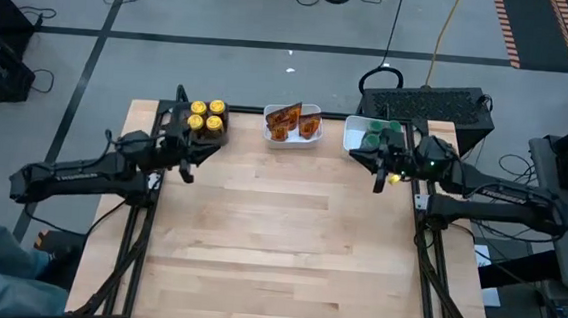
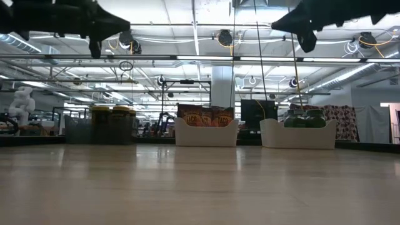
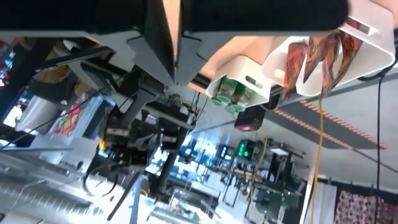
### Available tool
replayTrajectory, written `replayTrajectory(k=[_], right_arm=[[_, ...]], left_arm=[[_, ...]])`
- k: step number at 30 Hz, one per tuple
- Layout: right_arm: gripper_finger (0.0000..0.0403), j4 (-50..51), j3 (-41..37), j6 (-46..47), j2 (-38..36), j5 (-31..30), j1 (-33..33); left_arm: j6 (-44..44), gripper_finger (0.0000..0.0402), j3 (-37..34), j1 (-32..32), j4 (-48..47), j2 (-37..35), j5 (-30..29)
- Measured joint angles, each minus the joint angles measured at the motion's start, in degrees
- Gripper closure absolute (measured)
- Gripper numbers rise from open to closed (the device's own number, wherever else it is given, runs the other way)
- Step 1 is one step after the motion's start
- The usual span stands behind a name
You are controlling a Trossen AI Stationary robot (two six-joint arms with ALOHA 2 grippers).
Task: Sort spices by type
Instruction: Return to Home Position
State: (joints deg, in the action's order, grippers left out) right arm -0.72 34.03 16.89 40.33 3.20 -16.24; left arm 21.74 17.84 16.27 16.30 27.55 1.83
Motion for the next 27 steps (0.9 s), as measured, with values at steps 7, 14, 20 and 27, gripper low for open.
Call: replayTrajectory(k=[7, 14, 20, 27], right_arm=[[0.0403, -13.2, -10.2, 5.8, -2.8, 2.2, -1.5], [0.0403, -19.3, -18.0, 11.6, -6.7, 2.9, -2.7], [0.0403, -19.1, -22.7, 14.3, -12.4, 2.4, -4.2], [0.0403, -19.2, -25.8, 15.3, -16.2, 2.2, -7.3]], left_arm=[[1.8, 0.0391, -4.8, 0.0, -0.1, -5.9, 0.0], [3.5, 0.0389, -9.6, 0.0, -0.1, -12.7, 2.1], [4.6, 0.0389, -11.9, 0.0, -1.7, -18.1, 2.0], [4.5, 0.0389, -11.9, 0.0, -7.4, -22.5, 2.0]])
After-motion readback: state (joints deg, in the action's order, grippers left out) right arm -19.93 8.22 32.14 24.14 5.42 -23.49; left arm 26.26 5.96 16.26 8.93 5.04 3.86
